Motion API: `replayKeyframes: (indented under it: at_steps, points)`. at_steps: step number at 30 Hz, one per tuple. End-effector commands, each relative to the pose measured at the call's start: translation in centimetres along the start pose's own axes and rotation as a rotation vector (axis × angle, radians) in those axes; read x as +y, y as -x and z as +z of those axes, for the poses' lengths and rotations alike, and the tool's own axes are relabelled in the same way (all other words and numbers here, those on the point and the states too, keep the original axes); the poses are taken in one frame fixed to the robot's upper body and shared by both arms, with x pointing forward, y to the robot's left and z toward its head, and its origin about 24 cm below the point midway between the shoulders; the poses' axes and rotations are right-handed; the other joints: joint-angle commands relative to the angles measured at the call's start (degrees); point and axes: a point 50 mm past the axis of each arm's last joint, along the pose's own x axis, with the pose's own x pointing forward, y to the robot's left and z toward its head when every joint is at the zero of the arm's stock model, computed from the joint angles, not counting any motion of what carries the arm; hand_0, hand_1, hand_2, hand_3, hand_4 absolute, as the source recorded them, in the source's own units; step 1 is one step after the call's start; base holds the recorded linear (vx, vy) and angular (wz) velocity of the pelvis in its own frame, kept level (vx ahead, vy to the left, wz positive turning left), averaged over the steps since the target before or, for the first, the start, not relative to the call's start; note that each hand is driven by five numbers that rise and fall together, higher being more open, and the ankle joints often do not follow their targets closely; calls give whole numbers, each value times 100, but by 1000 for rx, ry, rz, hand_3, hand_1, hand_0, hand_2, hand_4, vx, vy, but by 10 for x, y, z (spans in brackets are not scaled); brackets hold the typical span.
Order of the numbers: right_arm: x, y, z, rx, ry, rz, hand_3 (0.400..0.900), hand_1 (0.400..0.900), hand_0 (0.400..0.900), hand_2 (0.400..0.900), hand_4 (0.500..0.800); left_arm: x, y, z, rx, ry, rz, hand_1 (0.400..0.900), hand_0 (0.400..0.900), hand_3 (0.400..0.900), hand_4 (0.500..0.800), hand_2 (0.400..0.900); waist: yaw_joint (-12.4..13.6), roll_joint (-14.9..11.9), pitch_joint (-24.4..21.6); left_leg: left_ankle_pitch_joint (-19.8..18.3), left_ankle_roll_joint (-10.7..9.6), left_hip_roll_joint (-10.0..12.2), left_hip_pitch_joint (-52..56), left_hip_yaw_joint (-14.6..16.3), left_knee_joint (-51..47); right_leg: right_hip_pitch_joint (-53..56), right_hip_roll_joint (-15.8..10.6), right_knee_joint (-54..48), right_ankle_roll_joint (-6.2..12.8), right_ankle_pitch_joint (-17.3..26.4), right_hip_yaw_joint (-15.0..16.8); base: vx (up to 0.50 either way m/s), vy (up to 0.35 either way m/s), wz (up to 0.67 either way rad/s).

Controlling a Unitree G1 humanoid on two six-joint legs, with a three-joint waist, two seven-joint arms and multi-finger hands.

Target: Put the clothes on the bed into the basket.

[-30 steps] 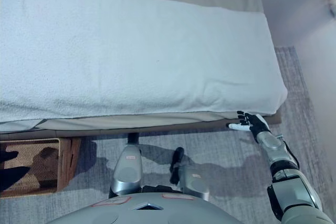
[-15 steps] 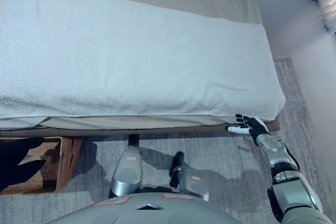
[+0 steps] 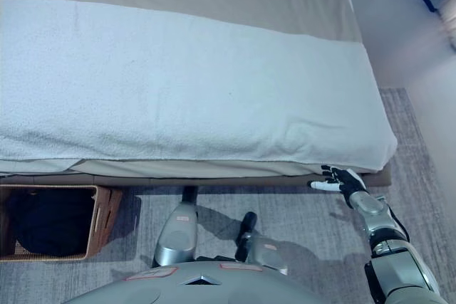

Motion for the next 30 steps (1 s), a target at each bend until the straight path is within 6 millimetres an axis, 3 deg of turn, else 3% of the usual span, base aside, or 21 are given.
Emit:
replayKeyframes:
  at_steps: [1, 6, 13, 16, 18, 23, 30]
  points:
    - [-45, 11, 12, -47, 26, -128, 900, 900, 900, 900, 800, 50, -1, 20, -102, -76, 172, 900, 900, 900, 800, 900, 102, -132, -92, 177, -109, 297, -63, -478, 328, 501, -572, 486, 593, -224, 8, 0, 0, 0]
    - [-44, 11, 10, -43, 15, -135, 900, 900, 900, 900, 800, 28, 1, 40, -193, 16, 120, 900, 900, 900, 800, 900, 94, -119, -107, 185, -128, 292, -57, -505, 310, 531, -582, 478, 583, -240, -33, 7, -6, 4]
    - [-38, 12, -6, 4, -37, -147, 900, 900, 900, 900, 800, -39, 18, 78, -370, 166, -69, 900, 900, 900, 800, 900, 55, -97, -122, 183, -156, 270, -74, -560, 327, 598, -566, 480, 555, -295, -120, 26, -22, 10]
    - [-35, 12, -10, 13, -57, -156, 900, 900, 900, 900, 800, -74, 39, 106, -530, 210, -181, 900, 900, 900, 800, 900, 50, -94, -124, 187, -156, 255, -79, -582, 323, 621, -560, 479, 545, -313, -141, 22, -19, 6]
    - [-33, 12, -12, 7, -69, -164, 900, 900, 900, 900, 800, -104, 68, 128, -699, 247, -299, 900, 900, 900, 800, 900, 47, -100, -120, 194, -155, 259, -89, -609, 320, 630, -558, 477, 543, -318, -154, 18, -26, 4]
    - [-35, 14, -14, 10, -78, -178, 900, 900, 900, 900, 800, -153, 124, 140, -912, 207, -511, 900, 900, 900, 800, 900, -34, -86, -147, 184, -142, 269, -74, -622, 306, 646, -546, 468, 533, -318, -161, 1, -1, -1]
    - [-41, 13, -12, 20, -63, -193, 900, 900, 900, 900, 800, -180, 140, 143, -947, 41, -576, 900, 900, 900, 800, 900, -175, -57, -185, 197, -122, 275, -62, -544, 249, 609, -542, 438, 545, -278, -112, -4, 6, -8]
